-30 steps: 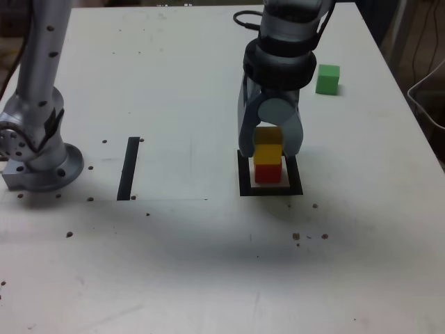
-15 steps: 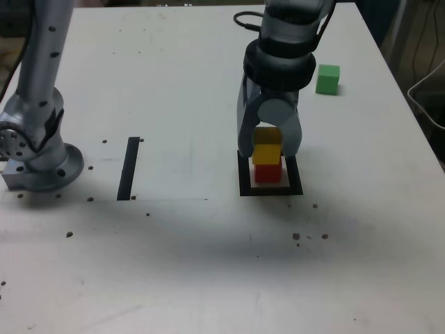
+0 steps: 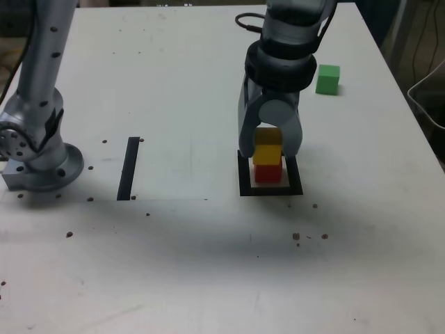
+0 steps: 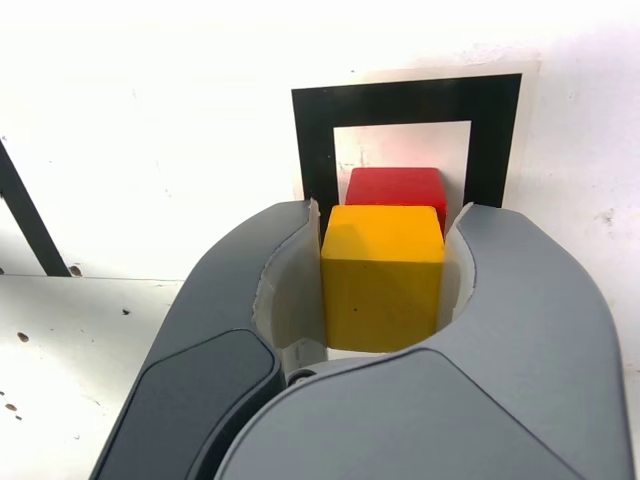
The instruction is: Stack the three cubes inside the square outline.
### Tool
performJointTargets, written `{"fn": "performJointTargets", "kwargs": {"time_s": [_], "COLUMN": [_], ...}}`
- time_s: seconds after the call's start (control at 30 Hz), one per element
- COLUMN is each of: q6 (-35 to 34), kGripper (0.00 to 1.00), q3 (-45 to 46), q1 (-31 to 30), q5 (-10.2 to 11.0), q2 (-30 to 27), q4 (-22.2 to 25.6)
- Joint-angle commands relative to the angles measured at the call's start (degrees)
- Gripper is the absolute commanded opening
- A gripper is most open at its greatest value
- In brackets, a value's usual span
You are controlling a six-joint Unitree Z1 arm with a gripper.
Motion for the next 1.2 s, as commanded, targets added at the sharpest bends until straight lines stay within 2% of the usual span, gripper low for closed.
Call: {"fn": "performJointTargets", "kwargs": {"time_s": [0.0, 0.13, 0.27, 0.37, 0.67, 1.17], "q6": [0.3, 0.6, 0.7, 0.7, 0.7, 0.8], "kGripper": [0.50, 0.61, 0.88, 0.99, 0.99, 0.99], "q3": [-0.1, 0.0, 0.5, 0.6, 0.5, 0.1], "q1": [0.1, 0.1, 0.1, 0.1, 0.1, 0.1], "q5": [0.1, 0.2, 0.5, 0.6, 1.3, 0.8], "q2": [0.3, 0.3, 0.2, 0.2, -0.4, -1.2], "q4": [-0.4, -0.8, -0.8, -0.6, -0.3, 1.3]}}
